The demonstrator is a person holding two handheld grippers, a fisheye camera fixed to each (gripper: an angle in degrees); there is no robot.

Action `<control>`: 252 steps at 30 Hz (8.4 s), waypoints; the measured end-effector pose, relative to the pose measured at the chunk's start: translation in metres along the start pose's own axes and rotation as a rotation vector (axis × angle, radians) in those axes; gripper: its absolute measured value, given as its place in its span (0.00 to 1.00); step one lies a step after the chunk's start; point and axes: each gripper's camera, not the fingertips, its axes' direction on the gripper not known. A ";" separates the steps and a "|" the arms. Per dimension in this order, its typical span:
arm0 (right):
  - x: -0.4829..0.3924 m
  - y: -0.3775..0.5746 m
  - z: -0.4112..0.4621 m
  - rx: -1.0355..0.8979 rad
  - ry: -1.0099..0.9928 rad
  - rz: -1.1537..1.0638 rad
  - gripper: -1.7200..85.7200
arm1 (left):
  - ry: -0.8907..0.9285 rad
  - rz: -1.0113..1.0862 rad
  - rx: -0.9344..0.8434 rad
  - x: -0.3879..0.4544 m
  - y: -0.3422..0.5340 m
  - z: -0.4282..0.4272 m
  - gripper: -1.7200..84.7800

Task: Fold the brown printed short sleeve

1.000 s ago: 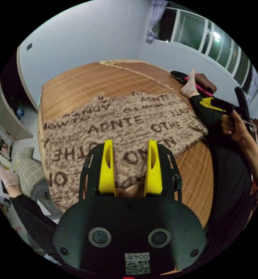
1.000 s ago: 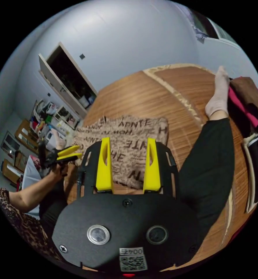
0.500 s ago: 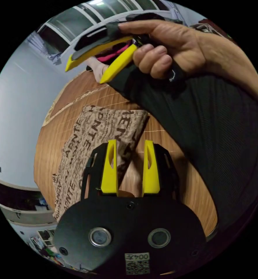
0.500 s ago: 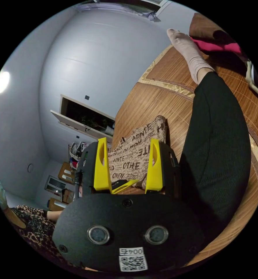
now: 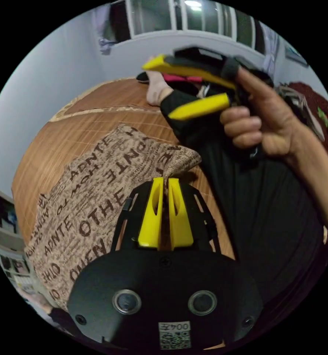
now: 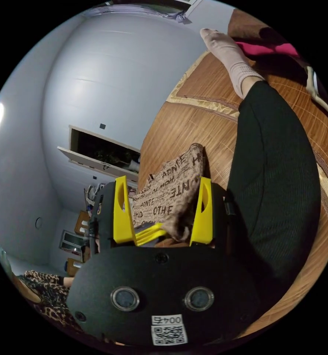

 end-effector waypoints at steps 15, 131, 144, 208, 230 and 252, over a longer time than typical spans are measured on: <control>0.003 -0.037 0.097 -0.445 0.075 0.122 0.32 | -0.047 -0.045 0.122 0.012 0.017 -0.061 0.04; 0.037 0.450 0.529 -0.397 0.651 -0.776 0.09 | 0.197 -0.858 0.310 -0.607 0.230 -0.759 0.08; 0.083 0.442 0.482 -0.424 0.618 -0.726 0.08 | 0.157 -0.939 0.321 -0.522 0.249 -0.747 0.06; 0.055 0.530 0.521 -0.588 0.760 -1.101 0.03 | 0.177 -1.085 0.069 -0.459 0.301 -0.625 0.04; 0.080 0.435 0.523 -0.754 0.679 -1.064 0.03 | 0.173 -0.973 -0.179 -0.430 0.270 -0.601 0.04; 0.124 0.230 0.431 -0.641 0.234 -0.521 0.13 | -0.137 -0.771 0.029 -0.410 0.193 -0.506 0.02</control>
